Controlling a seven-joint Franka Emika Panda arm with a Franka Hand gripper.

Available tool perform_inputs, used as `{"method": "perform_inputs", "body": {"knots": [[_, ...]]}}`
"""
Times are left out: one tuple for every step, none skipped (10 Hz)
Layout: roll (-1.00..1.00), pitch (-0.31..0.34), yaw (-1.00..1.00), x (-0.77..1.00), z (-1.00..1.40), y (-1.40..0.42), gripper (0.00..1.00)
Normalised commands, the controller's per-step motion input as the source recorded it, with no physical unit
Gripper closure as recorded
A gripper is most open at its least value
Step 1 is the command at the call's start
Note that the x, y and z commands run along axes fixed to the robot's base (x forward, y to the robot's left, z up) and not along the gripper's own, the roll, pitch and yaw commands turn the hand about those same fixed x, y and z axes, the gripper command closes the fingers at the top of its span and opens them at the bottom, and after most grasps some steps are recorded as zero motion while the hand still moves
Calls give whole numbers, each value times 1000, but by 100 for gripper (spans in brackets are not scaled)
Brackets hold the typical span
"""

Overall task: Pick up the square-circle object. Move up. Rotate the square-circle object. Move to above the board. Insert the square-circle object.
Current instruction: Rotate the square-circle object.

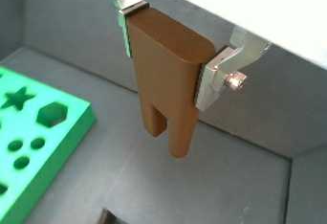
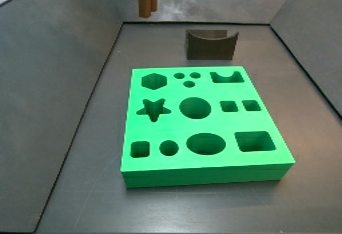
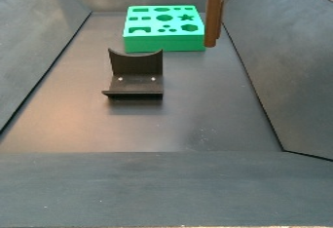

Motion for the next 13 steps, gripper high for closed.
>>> {"method": "perform_inputs", "body": {"knots": [[-26, -1, -1000, 16, -3, 21, 100], [-31, -2, -1000, 16, -3, 21, 100], [-35, -2, -1000, 16, -3, 21, 100], [-13, -1, -1000, 0, 0, 0, 100], [-14, -1, -1000, 0, 0, 0, 100], [-15, -1, -1000, 0, 0, 1, 100], [-16, -1, -1000, 0, 0, 3, 100], [-18, -1, -1000, -1, 0, 7, 100], [-20, -1, -1000, -1, 0, 9, 100], [-23, -1, -1000, -1, 0, 10, 100], [-24, -1, -1000, -1, 0, 10, 100], [-29, -1, -1000, -1, 0, 11, 100], [-35, -2, -1000, -1, 0, 12, 100]]}}
